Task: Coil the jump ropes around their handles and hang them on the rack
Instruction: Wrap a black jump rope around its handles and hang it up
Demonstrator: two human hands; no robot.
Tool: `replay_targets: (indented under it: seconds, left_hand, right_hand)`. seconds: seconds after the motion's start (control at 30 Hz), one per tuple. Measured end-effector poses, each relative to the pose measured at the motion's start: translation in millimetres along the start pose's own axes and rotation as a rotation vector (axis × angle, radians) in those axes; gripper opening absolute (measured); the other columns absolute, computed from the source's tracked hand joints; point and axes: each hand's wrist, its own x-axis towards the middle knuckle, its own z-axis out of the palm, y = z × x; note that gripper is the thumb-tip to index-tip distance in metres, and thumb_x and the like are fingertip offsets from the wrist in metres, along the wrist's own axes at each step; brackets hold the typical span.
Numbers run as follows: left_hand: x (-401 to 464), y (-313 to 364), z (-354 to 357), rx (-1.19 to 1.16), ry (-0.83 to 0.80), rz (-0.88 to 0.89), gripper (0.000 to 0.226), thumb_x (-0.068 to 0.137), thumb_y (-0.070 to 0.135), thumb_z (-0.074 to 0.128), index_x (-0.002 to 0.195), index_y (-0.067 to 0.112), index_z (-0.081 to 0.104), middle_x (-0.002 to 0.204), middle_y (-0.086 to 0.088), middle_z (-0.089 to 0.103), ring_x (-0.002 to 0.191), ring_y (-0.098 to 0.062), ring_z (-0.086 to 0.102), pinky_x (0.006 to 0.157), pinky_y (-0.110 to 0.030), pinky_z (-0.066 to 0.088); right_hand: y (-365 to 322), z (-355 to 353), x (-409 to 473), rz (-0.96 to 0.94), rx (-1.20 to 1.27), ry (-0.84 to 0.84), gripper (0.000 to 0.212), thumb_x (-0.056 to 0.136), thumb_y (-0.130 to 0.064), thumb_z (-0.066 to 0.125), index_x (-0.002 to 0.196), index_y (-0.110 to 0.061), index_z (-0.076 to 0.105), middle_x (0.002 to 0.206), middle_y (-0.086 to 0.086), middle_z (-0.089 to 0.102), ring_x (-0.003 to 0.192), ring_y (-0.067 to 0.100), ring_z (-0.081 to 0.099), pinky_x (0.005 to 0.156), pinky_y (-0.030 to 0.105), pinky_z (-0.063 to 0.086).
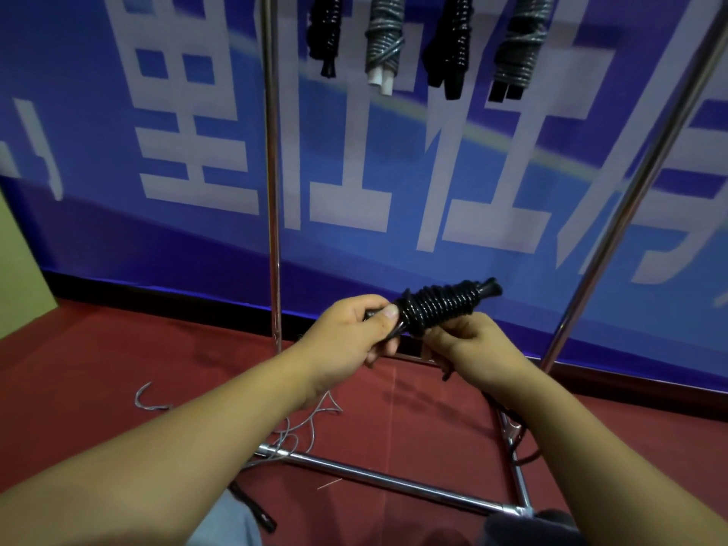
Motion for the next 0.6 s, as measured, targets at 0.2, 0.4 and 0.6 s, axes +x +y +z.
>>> replay_targets:
  seconds: [0.2, 0.4, 0.6]
  left_hand:
    - [7.6, -6.7, 1.0, -0.065, 0.165, -0.052, 0.025, 0.105, 0.016, 0.047, 0.086, 0.008, 0.062, 0.061, 0.000, 0.057, 0.047, -0.009, 0.039, 0.053, -0.026, 0.038]
    - [14.7, -15.2, -0.5, -0.043, 0.274, -0.120, 0.031, 0.104, 0.027, 0.049, 0.080, 0.011, 0.059, 0.061, 0.003, 0.059, 0.049, -0.012, 0.040, 0.058, -0.033, 0.040]
    - [20.2, -24.0, -5.3, 0.030, 0.343, -0.143, 0.033, 0.103, 0.032, 0.051, 0.077, 0.013, 0.060, 0.060, 0.005, 0.061, 0.048, -0.015, 0.043, 0.060, -0.036, 0.042]
  right_hand:
    - [-4.1, 11.8, -2.9, 0.024, -0.166, -0.031, 0.023, 0.100, -0.027, 0.059, 0.084, -0.018, 0.072, 0.060, -0.004, 0.065, 0.054, 0.014, 0.054, 0.057, 0.041, 0.051]
    - [-9.3, 26.1, -9.3, 0.027, -0.293, -0.080, 0.029, 0.101, -0.031, 0.056, 0.076, -0.023, 0.065, 0.063, -0.008, 0.066, 0.054, 0.012, 0.060, 0.063, 0.039, 0.055]
    - [-14.4, 36.8, -14.2, 0.004, -0.364, -0.119, 0.022, 0.101, -0.029, 0.056, 0.084, -0.019, 0.064, 0.068, -0.006, 0.067, 0.055, 0.005, 0.059, 0.061, 0.030, 0.056]
